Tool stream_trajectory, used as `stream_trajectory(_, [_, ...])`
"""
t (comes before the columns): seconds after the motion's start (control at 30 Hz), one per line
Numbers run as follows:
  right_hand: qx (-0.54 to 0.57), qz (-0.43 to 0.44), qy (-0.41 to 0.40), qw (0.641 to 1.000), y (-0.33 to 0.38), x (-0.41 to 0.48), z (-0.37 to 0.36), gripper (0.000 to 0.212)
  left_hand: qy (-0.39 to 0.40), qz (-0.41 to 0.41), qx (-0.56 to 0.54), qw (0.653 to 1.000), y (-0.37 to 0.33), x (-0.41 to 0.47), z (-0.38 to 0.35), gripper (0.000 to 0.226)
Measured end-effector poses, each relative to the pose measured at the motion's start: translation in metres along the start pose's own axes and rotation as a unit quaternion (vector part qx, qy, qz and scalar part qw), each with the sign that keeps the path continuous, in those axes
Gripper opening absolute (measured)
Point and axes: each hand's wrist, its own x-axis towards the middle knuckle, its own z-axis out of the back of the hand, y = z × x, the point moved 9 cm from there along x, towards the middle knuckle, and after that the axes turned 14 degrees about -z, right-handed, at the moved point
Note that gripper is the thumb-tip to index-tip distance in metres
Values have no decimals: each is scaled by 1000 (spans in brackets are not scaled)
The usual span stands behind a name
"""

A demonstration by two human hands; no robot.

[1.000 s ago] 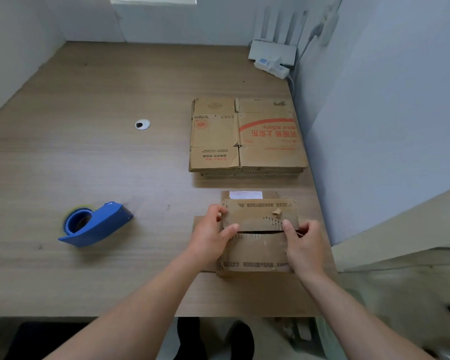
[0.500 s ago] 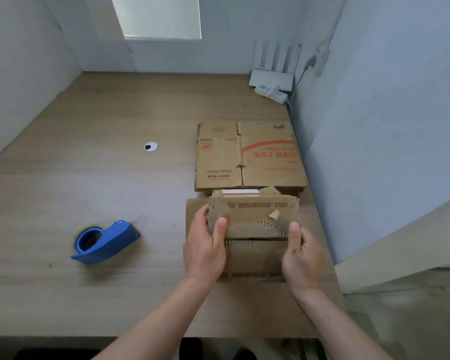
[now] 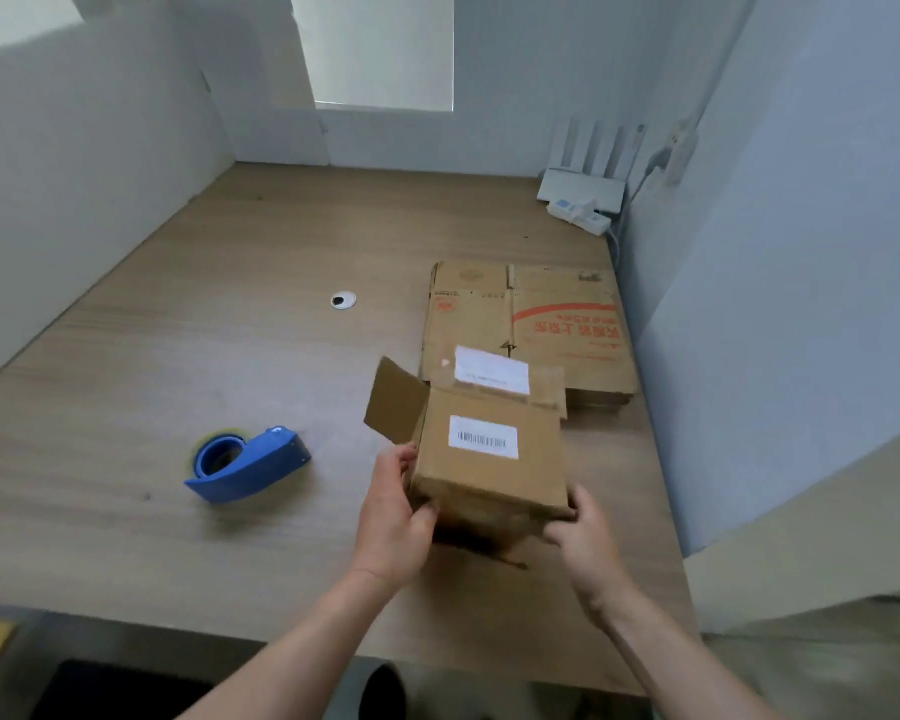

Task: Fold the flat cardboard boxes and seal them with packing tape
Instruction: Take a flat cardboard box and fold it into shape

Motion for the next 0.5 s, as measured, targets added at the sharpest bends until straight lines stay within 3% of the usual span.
stream_trajectory(0.07, [17, -51, 27, 998, -36, -5, -7, 52, 27, 64, -32, 997, 27, -24, -9, 61])
stream_trajectory(0.17, [99, -116, 60, 987, -72, -13, -17, 81, -18, 124, -133, 983, 42, -47, -11, 71])
stream_trajectory(0.27, [127, -143, 66, 979, -76, -15, -23, 78, -57, 193, -161, 966, 47, -47, -8, 46])
stream_trajectory(0.37, [130, -161, 49, 977, -63, -10, -22, 59, -32, 243, -140, 959, 51, -42, -6, 36])
stream_trajectory(0.43, [19, -169, 57, 984, -52, -12, -24, 53, -1, 300, -126, 945, 58, -46, -3, 39])
stream_trajectory(0.5, [-168, -168, 54, 970, -45, -14, -21, 67, 35, 348, -102, 931, 67, -54, 5, 41])
